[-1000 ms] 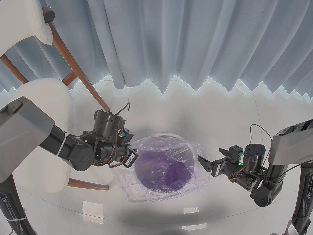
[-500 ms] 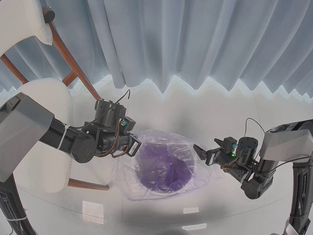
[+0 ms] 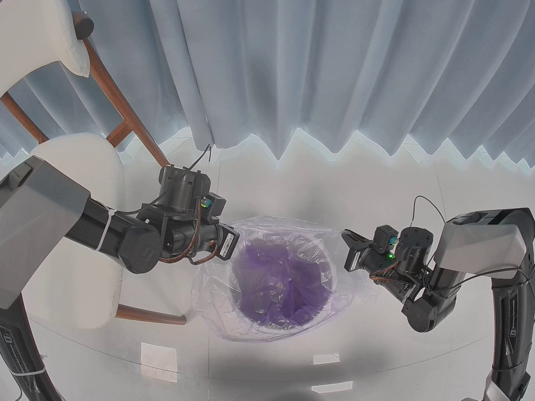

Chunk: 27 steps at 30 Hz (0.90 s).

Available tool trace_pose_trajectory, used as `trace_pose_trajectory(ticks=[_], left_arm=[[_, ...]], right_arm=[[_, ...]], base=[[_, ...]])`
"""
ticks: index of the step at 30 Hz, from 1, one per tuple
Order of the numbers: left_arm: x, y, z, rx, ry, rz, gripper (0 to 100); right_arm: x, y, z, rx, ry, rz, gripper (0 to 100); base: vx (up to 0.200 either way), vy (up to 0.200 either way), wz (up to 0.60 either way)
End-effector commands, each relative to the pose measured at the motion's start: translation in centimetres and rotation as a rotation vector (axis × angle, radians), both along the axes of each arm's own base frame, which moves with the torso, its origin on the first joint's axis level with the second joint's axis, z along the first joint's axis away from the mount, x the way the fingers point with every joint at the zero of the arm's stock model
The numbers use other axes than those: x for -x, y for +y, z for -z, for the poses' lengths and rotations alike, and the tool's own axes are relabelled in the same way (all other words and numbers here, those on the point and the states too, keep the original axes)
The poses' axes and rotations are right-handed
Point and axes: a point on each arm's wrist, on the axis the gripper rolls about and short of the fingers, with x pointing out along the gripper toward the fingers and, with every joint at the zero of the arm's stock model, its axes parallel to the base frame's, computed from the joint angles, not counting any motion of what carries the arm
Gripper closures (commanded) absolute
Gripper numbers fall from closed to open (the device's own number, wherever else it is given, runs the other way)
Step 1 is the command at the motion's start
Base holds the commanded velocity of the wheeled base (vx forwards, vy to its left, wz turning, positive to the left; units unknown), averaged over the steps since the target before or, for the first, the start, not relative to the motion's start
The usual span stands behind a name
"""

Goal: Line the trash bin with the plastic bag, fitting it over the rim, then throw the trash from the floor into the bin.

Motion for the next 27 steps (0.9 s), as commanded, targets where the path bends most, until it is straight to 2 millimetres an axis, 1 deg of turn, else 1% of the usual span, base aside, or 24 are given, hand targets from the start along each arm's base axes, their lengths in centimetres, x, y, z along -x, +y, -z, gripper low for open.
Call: trace_pose_trajectory(ticks=[1, 6, 8, 10, 14, 19, 23, 27], left_arm=[[-0.7, 0.6, 0.1, 0.027, 0.01, -0.032, 100], [-2.3, 1.0, 0.9, 0.05, 0.019, -0.057, 100], [-2.8, 0.9, 1.3, 0.076, 0.032, -0.075, 100], [-3.1, 0.8, 1.7, 0.099, 0.049, -0.094, 100], [-3.2, 0.2, 2.5, 0.135, 0.08, -0.113, 100], [-4.0, -0.1, 2.7, 0.16, 0.08, -0.135, 100], [-5.1, -0.3, 2.4, 0.212, 0.067, -0.168, 100], [-5.5, -0.5, 2.1, 0.254, 0.079, -0.195, 100]], right_arm=[[-0.4, 0.1, 0.2, -0.017, -0.006, -0.004, 100], [-1.2, 0.5, 0.9, -0.047, 0.001, -0.004, 100], [-1.6, 0.7, 1.1, -0.049, 0.001, -0.005, 100], [-2.1, 0.9, 1.1, -0.05, 0.004, -0.01, 100], [-3.3, 1.4, 0.6, -0.062, 0.006, -0.01, 100], [-4.4, 1.8, 0.1, -0.087, 0.033, -0.003, 100], [-5.2, 2.0, -0.4, -0.119, 0.059, 0.008, 100], [-5.6, 2.1, -0.9, -0.149, 0.074, 0.015, 100]], base=[[0.0, 0.0, 0.0], [0.0, 0.0, 0.0], [0.0, 0.0, 0.0], [0.0, 0.0, 0.0], [0.0, 0.0, 0.0], [0.0, 0.0, 0.0], [0.0, 0.0, 0.0], [0.0, 0.0, 0.0]])
